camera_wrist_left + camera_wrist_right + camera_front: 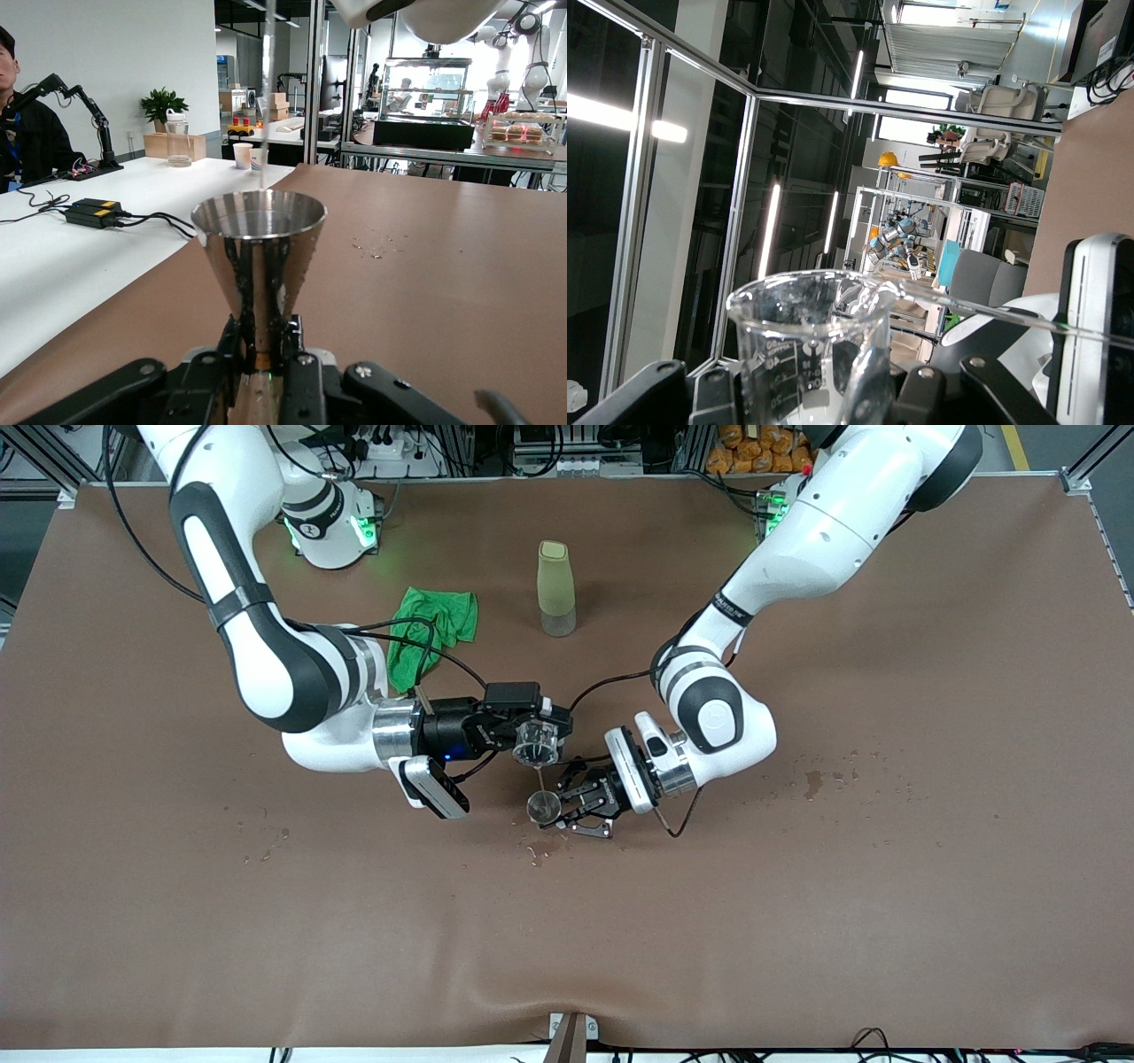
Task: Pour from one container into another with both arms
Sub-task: 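Pour liquid from the beaker into the jigger held by the left gripper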
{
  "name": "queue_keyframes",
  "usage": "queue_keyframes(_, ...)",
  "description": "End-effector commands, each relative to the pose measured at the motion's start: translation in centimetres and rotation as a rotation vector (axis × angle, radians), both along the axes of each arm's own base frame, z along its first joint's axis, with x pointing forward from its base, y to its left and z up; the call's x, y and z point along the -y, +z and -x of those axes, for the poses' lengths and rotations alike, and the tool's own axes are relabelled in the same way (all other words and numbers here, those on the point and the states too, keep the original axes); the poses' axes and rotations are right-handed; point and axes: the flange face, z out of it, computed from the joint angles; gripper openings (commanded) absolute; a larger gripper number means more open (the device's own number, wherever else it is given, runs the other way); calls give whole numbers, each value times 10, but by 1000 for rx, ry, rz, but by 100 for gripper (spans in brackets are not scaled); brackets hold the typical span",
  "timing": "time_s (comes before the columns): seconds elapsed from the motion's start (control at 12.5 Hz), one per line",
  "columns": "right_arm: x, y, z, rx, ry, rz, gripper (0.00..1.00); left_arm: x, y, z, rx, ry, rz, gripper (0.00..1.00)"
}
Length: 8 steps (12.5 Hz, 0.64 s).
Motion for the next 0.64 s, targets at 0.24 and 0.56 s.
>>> queue_keyframes(0.24,-1,1,-1,-52,0,-20,0,-6,10,6,17,6,8,0)
queue_keyframes(0.56,-5,-4,1,-92,10,-73,0,-6,10,6,17,6,8,0)
